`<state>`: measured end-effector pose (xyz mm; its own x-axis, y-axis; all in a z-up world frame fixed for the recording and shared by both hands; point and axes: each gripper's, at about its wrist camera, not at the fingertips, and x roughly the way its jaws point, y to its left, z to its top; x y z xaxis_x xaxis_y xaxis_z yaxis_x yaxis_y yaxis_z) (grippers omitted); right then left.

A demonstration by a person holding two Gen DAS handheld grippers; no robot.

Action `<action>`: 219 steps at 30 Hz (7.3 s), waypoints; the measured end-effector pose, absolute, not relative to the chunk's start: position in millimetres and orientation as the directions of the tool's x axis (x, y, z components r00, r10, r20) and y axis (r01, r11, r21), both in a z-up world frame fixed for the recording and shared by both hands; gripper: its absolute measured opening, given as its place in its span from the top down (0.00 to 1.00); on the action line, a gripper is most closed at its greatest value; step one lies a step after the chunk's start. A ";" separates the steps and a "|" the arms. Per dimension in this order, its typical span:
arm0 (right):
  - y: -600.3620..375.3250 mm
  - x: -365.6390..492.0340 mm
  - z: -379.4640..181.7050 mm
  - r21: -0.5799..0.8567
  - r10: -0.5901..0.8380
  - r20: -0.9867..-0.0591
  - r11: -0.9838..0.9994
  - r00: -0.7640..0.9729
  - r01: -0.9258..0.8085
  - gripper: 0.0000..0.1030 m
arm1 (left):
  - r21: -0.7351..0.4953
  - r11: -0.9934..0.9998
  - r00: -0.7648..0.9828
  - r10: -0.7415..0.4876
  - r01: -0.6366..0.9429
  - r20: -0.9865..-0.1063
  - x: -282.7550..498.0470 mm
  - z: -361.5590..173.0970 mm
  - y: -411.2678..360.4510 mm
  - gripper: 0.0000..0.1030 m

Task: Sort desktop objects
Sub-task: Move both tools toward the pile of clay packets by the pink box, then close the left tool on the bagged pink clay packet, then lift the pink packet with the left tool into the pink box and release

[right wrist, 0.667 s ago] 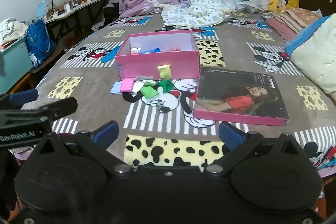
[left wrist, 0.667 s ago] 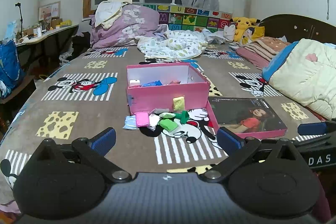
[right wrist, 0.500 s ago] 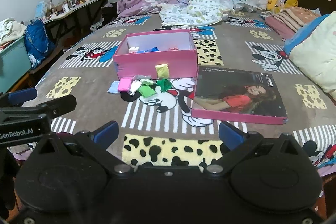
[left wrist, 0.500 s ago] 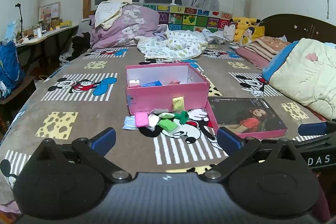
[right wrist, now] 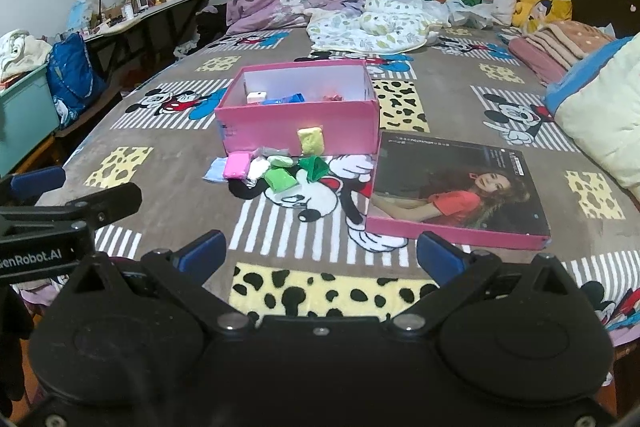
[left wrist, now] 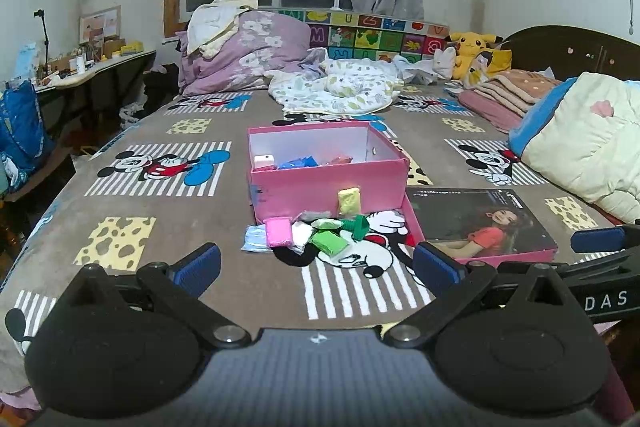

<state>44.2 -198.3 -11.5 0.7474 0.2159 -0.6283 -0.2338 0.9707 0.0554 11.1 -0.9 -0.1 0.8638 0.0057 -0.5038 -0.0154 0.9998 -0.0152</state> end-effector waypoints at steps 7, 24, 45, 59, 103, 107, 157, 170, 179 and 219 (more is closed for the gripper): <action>-201.4 52.9 -12.8 0.054 0.207 -0.629 0.973 0.750 -0.223 0.00 | -0.010 1.000 0.863 -0.005 0.000 -0.504 21.1 -1.6 -5.5 0.00; -204.8 66.1 -14.3 0.054 0.202 -0.639 0.974 0.742 -0.219 0.00 | -0.017 1.000 0.852 -0.021 0.014 -0.524 34.6 -3.7 -6.4 0.00; -206.4 104.1 -39.2 0.104 0.255 -0.667 0.962 0.700 -0.251 0.00 | -0.038 0.999 0.820 -0.038 0.020 -0.571 74.2 -26.3 0.4 0.00; -216.6 153.3 -76.6 0.208 0.346 -0.577 0.938 0.740 -0.276 0.00 | -0.046 0.999 0.840 -0.019 -0.007 -0.542 127.8 -62.2 23.0 0.00; -117.5 267.3 -170.8 0.093 0.582 -0.570 0.747 0.580 -0.658 0.11 | -0.136 0.991 0.763 -0.085 -0.003 -0.641 266.5 -165.5 81.6 0.31; -114.5 270.6 -175.9 0.090 0.579 -0.572 0.749 0.581 -0.657 0.14 | -0.124 0.992 0.760 -0.085 0.006 -0.644 270.2 -168.9 76.8 0.40; -112.3 297.1 -195.9 0.117 0.565 -0.600 0.762 0.566 -0.637 0.42 | -0.117 0.993 0.785 -0.071 -0.001 -0.616 241.9 -135.4 76.0 0.61; -114.3 299.7 -197.2 0.123 0.556 -0.615 0.768 0.559 -0.628 0.48 | -0.075 0.996 0.819 -0.076 0.041 -0.569 265.8 -75.3 68.0 0.60; -110.2 297.8 -197.0 0.087 0.539 -0.624 0.768 0.567 -0.635 0.48 | -0.088 0.996 0.797 -0.069 0.019 -0.600 328.6 -58.6 77.1 0.60; -108.9 299.7 -200.6 0.087 0.537 -0.628 0.767 0.563 -0.635 0.47 | -0.110 0.992 0.609 -0.047 -0.067 -0.792 482.6 -125.4 77.1 0.46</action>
<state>299.7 -108.9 -200.6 0.5630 0.5371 -0.6282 -0.6354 0.7673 0.0865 482.6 77.1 -125.4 0.6088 -0.0469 -0.7919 -0.0669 0.9917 -0.1101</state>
